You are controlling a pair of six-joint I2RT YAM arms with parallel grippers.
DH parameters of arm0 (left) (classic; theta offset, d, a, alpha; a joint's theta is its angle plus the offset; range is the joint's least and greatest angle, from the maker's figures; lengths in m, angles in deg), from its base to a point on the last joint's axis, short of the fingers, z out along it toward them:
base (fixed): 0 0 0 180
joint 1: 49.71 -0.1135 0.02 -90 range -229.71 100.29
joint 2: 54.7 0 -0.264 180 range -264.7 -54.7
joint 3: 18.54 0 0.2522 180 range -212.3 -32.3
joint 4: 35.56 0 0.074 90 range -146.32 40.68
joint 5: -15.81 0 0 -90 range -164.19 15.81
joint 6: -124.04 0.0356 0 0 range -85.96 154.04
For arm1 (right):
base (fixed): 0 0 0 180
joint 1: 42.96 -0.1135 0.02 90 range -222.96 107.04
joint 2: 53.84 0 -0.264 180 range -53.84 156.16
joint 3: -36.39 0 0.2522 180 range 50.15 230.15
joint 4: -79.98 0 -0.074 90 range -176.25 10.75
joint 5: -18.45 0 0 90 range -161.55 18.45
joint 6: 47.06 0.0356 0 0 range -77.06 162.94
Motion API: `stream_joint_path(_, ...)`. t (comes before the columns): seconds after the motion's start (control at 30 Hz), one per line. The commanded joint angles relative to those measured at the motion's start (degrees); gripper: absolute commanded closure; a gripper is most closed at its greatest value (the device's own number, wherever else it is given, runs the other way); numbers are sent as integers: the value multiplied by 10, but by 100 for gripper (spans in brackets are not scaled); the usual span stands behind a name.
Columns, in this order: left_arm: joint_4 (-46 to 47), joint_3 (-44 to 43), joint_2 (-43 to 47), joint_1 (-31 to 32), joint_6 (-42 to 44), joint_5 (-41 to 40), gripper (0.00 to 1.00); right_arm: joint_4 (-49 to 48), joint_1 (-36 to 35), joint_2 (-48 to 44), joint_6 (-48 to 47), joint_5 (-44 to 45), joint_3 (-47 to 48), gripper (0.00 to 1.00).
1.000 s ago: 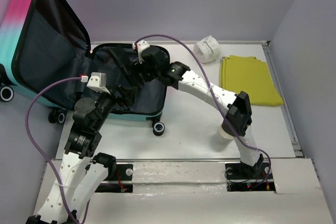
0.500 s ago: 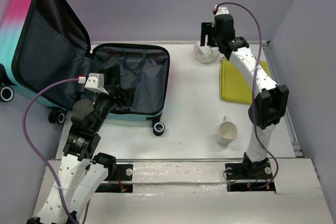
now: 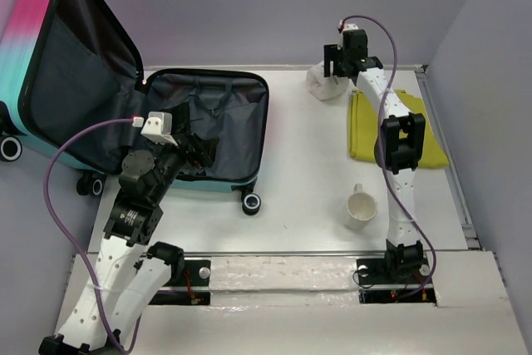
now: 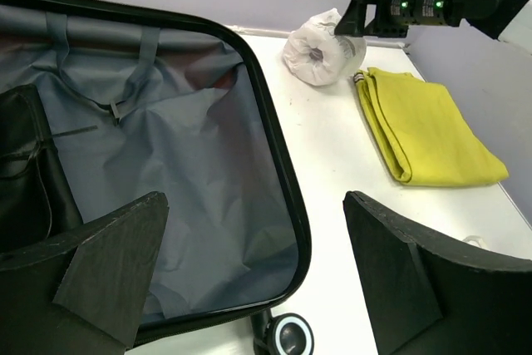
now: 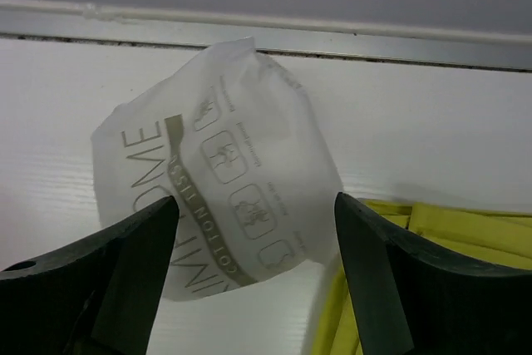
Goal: Pack the luggage
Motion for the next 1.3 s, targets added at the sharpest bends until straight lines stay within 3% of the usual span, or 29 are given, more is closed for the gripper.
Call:
stream_joint_path(0.0, 21, -23, -8, 2, 4, 9, 1, -21, 59, 11, 75, -87, 53, 18)
stream_joint_path(0.23, 27, -22, -23, -7, 2, 22, 1, -131, 89, 2, 221, -226, -50, 10)
stream_joint_path(0.43, 30, -20, -26, -13, 0, 29, 1, -235, 117, 30, 329, -366, -90, 18)
stream_joint_path(0.5, 31, -19, -26, -16, 1, 30, 1, -272, 117, 29, 356, -389, -109, 30)
stream_joint_path(0.73, 32, -17, -22, -19, 1, 32, 1, -370, 117, -9, 403, -425, -181, 93)
stream_joint_path(1.0, 35, -17, -6, -18, 2, 29, 1, -524, 111, -175, 430, -451, -362, 93)
stream_joint_path(1.13, 35, -16, 6, -18, 2, 29, 1, -526, 73, -320, 402, -442, -441, 93)
stream_joint_path(1.27, 33, -15, 18, -18, 2, 24, 1, -497, 6, -410, 359, -408, -490, 93)
